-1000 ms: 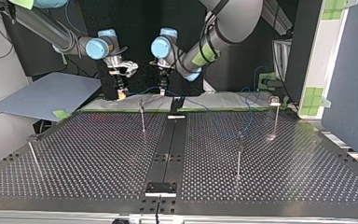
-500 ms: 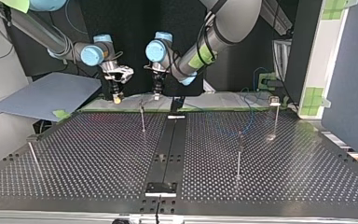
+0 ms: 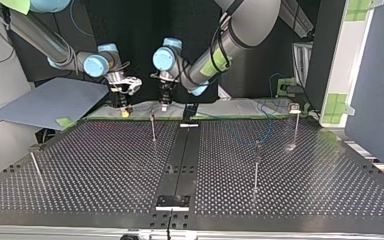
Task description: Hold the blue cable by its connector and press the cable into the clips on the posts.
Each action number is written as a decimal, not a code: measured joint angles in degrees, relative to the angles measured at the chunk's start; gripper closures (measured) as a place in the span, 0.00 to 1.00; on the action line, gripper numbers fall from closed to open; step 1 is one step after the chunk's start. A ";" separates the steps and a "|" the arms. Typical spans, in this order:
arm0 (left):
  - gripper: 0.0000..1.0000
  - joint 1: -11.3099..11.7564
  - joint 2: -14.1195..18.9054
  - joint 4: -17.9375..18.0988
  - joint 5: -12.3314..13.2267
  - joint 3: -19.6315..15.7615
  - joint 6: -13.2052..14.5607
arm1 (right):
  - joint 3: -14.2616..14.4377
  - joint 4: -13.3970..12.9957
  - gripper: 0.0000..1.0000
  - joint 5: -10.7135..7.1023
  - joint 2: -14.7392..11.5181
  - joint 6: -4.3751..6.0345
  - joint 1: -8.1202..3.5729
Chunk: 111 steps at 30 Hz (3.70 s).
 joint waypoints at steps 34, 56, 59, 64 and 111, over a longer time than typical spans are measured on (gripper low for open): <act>0.99 1.45 -3.32 -4.03 4.32 5.86 -1.60 | -2.47 0.46 1.00 -1.92 0.16 0.32 -1.69; 0.99 2.35 -3.08 -5.58 8.69 5.90 -1.30 | -3.05 0.33 1.00 -2.28 0.36 0.63 -2.36; 0.99 2.37 -2.68 -6.57 8.81 5.90 -1.41 | -3.17 0.29 1.00 -2.33 0.41 0.65 -2.36; 0.99 2.31 -1.20 -7.85 8.90 5.90 -1.59 | -3.38 0.27 1.00 -2.64 0.50 0.66 -2.37; 0.99 3.86 -2.26 -1.39 10.14 5.90 -7.20 | -3.98 0.33 1.00 -2.79 0.85 0.60 -2.39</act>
